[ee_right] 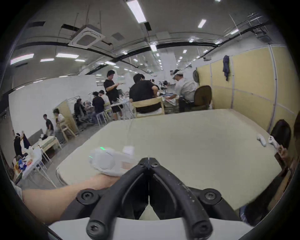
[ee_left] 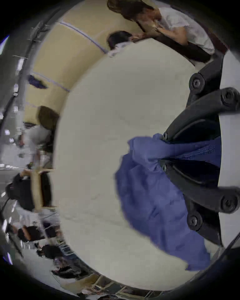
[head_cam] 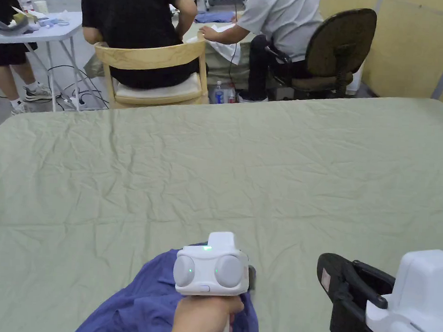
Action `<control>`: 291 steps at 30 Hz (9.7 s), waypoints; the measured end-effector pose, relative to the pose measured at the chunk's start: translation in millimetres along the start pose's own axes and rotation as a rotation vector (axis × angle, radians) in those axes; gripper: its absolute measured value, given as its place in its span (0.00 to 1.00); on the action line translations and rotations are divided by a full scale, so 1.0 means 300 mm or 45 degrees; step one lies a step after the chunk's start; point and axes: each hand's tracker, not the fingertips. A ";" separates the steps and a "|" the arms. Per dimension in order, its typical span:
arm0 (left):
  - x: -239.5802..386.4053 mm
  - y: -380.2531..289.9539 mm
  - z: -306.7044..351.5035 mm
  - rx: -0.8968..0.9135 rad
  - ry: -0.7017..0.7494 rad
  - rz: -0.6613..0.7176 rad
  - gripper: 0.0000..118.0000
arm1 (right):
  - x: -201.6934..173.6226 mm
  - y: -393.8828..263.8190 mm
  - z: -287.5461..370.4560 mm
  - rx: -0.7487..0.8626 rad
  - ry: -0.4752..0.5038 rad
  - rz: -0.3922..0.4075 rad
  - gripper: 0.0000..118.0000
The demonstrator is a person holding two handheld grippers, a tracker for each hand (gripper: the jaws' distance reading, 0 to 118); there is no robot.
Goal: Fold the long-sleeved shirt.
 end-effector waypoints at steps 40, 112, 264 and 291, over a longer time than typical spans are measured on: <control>-0.603 0.175 -0.293 -0.027 0.307 -0.187 0.76 | 0.040 -0.152 -0.410 -0.368 -0.088 -0.073 0.02; -1.112 0.765 0.295 0.682 0.074 0.284 0.00 | -0.165 0.532 -1.571 -0.387 -0.098 0.373 0.15; -1.175 0.512 -0.050 0.449 0.187 -0.008 0.07 | 0.133 0.194 -1.646 -0.507 -0.229 -0.078 0.07; -1.003 -0.576 0.571 0.139 0.064 0.267 0.96 | 0.105 -0.414 -0.497 -0.626 -0.141 0.023 0.98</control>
